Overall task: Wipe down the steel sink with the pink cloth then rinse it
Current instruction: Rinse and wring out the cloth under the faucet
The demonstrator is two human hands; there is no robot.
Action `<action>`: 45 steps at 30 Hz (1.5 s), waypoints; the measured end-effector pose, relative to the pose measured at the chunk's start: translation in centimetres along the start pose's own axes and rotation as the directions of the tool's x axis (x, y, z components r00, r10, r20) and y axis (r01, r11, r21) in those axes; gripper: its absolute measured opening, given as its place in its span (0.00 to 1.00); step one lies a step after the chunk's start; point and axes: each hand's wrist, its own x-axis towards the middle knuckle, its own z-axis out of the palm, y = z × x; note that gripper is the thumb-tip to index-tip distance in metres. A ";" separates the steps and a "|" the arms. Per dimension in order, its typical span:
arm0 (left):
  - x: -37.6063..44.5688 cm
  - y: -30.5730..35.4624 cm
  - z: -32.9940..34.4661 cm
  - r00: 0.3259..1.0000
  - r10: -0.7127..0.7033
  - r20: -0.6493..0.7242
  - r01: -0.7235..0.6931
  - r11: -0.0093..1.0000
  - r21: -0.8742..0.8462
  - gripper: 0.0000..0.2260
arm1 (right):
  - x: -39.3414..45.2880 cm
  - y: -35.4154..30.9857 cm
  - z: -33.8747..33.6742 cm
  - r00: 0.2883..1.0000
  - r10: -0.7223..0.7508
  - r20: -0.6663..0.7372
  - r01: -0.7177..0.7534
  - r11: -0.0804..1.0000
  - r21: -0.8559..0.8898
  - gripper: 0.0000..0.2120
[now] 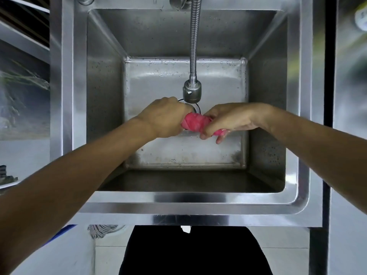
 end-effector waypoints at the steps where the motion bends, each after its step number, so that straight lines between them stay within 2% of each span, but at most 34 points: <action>1: -0.1 0.1 -0.2 0.999 0.027 -0.044 -0.023 0.997 0.080 0.10 | -0.2 0.0 -0.5 0.998 0.024 0.060 -0.027 0.998 0.053 0.14; 4: -0.2 0.1 -0.2 0.979 0.109 -0.170 -0.055 0.954 0.293 0.13 | -0.3 -0.6 -1.0 0.974 0.048 0.219 -0.082 0.986 0.146 0.23; 5: -0.4 0.2 -0.4 0.977 0.125 -0.175 -0.054 0.930 0.364 0.14 | -0.3 -0.9 -1.0 0.970 0.045 0.241 -0.086 0.983 0.165 0.25; 7: -0.6 0.0 0.0 0.967 0.107 -0.232 0.014 0.884 0.466 0.17 | -0.3 -1.5 -0.8 0.973 0.042 0.226 -0.079 0.984 0.159 0.22; 9: -0.7 0.4 0.1 0.964 0.067 -0.257 0.070 0.869 0.491 0.16 | -0.2 -2.0 -0.1 0.989 0.080 0.124 -0.087 0.995 0.049 0.19; 11: -0.8 1.3 -0.1 0.984 -0.013 -0.179 0.086 0.911 0.404 0.11 | 0.2 -2.1 1.1 0.989 0.095 -0.112 -0.114 0.979 -0.170 0.21; 12: -0.4 1.4 0.1 0.984 -0.084 -0.158 0.136 0.925 0.354 0.10 | 0.6 -2.0 1.9 0.963 0.055 -0.263 -0.127 0.956 -0.266 0.21; 13: -0.1 1.5 0.0 0.981 -0.146 -0.126 0.176 0.944 0.280 0.10 | 0.9 -1.7 2.5 0.916 -0.013 -0.401 -0.132 0.934 -0.332 0.18; 15: 0.2 2.0 0.2 0.972 -0.229 -0.051 0.233 0.968 0.094 0.06 | 1.2 -1.2 3.2 0.837 -0.129 -0.531 -0.151 0.879 -0.452 0.08; 16: 0.4 1.9 0.4 0.970 -0.243 -0.006 0.243 0.970 -0.004 0.02 | 1.2 -0.9 3.3 0.821 -0.164 -0.547 -0.171 0.843 -0.510 0.05; 17: 0.7 1.8 0.8 0.967 -0.250 0.049 0.254 0.962 -0.100 0.06 | 1.2 -0.7 3.3 0.814 -0.189 -0.549 -0.190 0.806 -0.560 0.03; 18: 0.9 1.8 0.9 0.965 -0.246 0.094 0.260 0.949 -0.181 0.08 | 1.3 -0.6 3.2 0.809 -0.215 -0.547 -0.202 0.773 -0.602 0.02; 21: 1.2 1.8 1.4 0.946 -0.243 0.215 0.311 0.870 -0.384 0.05 | 1.8 -0.2 3.0 0.783 -0.304 -0.542 -0.223 0.677 -0.701 0.05; 24: 0.7 2.5 2.7 0.908 -0.230 0.351 0.405 0.699 -0.589 0.07 | 2.1 0.3 3.1 0.783 -0.365 -0.504 -0.231 0.582 -0.780 0.10; 26: 0.3 2.8 3.5 0.874 -0.223 0.432 0.475 0.577 -0.664 0.10 | 2.1 0.8 3.2 0.790 -0.398 -0.467 -0.220 0.526 -0.821 0.11; 30: 0.3 2.8 3.2 0.849 -0.196 0.490 0.519 0.481 -0.707 0.14 | 2.1 1.0 3.0 0.774 -0.437 -0.458 -0.206 0.510 -0.835 0.11; 39: -0.6 2.3 1.9 0.837 -0.170 0.520 0.529 0.496 -0.689 0.16 | 1.3 0.2 3.7 0.743 -0.476 -0.471 -0.188 0.526 -0.829 0.11; 45: -1.4 2.3 2.2 0.838 -0.126 0.530 0.520 0.478 -0.708 0.18 | 1.0 0.0 4.3 0.751 -0.478 -0.456 -0.180 0.517 -0.837 0.09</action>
